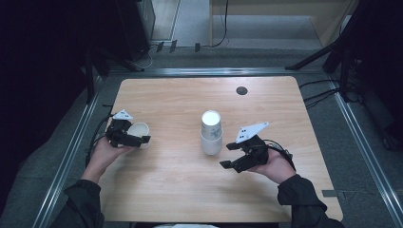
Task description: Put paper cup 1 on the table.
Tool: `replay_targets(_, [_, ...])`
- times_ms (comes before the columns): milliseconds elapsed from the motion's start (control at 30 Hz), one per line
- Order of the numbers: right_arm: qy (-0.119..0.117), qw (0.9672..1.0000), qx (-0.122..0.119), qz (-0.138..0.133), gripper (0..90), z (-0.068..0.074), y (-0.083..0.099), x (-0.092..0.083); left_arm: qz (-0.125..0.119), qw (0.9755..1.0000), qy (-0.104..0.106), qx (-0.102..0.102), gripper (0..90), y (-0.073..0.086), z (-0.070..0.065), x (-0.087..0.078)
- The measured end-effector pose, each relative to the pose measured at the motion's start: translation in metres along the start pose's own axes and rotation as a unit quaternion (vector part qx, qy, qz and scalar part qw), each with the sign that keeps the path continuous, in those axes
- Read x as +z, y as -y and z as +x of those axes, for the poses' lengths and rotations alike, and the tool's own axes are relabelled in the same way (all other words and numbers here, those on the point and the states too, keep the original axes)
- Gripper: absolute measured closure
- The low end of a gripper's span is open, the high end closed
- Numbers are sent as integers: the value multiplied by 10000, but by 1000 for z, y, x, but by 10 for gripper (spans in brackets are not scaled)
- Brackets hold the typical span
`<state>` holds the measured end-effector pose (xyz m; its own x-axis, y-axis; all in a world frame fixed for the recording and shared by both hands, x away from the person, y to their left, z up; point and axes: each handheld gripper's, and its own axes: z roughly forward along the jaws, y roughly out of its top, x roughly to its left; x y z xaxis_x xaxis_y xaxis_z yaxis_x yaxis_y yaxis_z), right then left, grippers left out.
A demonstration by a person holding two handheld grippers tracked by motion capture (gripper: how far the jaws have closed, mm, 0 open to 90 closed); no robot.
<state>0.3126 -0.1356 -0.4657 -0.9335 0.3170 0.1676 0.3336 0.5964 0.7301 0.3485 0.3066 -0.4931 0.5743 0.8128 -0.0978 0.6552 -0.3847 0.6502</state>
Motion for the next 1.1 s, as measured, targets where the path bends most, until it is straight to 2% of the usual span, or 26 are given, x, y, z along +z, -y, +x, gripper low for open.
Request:
replay_targets(233, [81, 9999, 37, -62, 288, -4, -2, -6, -94, 9998, 123, -101, 127, -2, 2, -10])
replay_targets(333, [114, 9999, 10, -65, 288, -6, -5, -9, -122, 9999, 12, -64, 125, -2, 1, -18])
replay_targets(667, [219, 9997, -25, -60, 287, -10, -12, -15, -398, 9991, 24, -135, 125, -4, -3, -44])
replay_targets(833, [313, 9995, -62, -81, 287, -14, -19, -21, -551, 9984, 105, 2, 127, -6, -17, -56])
replay_targets(933, [338, 9994, -98, -39, 286, -16, -23, -23, -518, 9984, 201, 68, 128, -7, -25, -58])
replay_targets(1100, [379, 9991, -163, -8, 286, -21, -34, -25, -496, 9983, 240, 205, 128, -8, -42, -63])
